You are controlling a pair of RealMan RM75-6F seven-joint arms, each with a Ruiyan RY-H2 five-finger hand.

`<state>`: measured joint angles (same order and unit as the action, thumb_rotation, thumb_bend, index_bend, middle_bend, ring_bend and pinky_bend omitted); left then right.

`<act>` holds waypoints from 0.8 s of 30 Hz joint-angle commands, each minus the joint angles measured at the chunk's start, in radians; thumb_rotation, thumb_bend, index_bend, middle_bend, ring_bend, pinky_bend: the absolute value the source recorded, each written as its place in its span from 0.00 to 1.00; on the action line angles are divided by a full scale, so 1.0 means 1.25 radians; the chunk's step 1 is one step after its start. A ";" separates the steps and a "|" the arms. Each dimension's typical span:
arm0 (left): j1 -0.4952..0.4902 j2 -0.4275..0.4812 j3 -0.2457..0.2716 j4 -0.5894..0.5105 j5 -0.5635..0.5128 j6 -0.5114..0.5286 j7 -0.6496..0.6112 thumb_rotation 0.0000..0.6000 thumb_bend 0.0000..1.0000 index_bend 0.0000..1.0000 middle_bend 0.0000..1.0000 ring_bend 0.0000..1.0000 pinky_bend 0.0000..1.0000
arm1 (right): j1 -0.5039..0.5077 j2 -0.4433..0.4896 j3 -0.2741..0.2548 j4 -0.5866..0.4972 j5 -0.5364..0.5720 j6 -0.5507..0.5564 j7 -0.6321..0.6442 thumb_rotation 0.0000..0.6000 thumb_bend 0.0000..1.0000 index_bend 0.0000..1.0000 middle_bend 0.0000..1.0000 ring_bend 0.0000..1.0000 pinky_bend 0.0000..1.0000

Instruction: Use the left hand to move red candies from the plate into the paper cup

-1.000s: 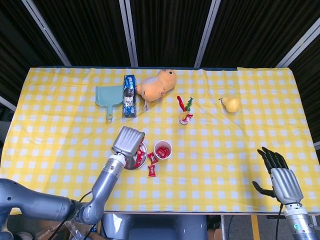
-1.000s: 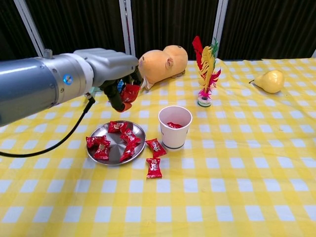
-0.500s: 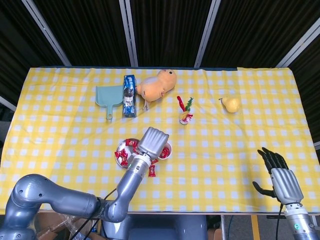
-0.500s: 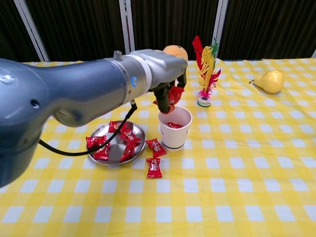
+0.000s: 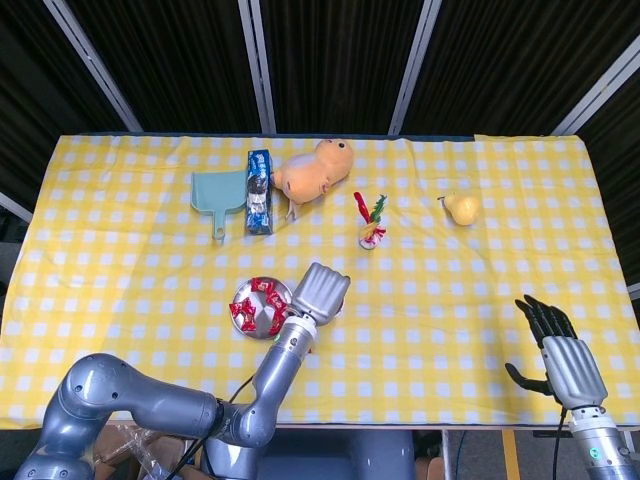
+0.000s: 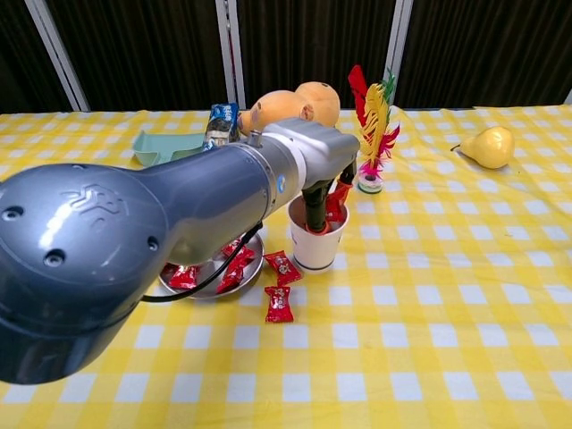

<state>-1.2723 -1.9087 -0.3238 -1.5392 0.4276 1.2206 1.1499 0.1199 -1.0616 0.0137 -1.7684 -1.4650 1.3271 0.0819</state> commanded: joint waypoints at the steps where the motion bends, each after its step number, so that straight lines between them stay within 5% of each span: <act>1: 0.005 0.007 0.001 -0.008 0.008 0.005 -0.006 1.00 0.27 0.38 0.46 0.84 0.94 | 0.000 -0.001 0.000 0.000 0.001 0.000 -0.001 1.00 0.34 0.00 0.00 0.00 0.00; 16: 0.042 0.068 -0.006 -0.088 0.065 0.037 -0.064 1.00 0.26 0.34 0.42 0.84 0.94 | -0.002 -0.003 0.000 0.000 -0.001 0.005 -0.006 1.00 0.34 0.00 0.00 0.00 0.00; 24: 0.094 0.131 0.033 -0.152 0.064 0.072 -0.074 1.00 0.26 0.33 0.40 0.84 0.93 | -0.002 -0.003 0.000 0.001 -0.002 0.005 -0.007 1.00 0.34 0.00 0.00 0.00 0.00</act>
<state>-1.1682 -1.7596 -0.2957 -1.7155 0.5105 1.3008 1.0606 0.1171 -1.0649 0.0133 -1.7675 -1.4678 1.3340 0.0739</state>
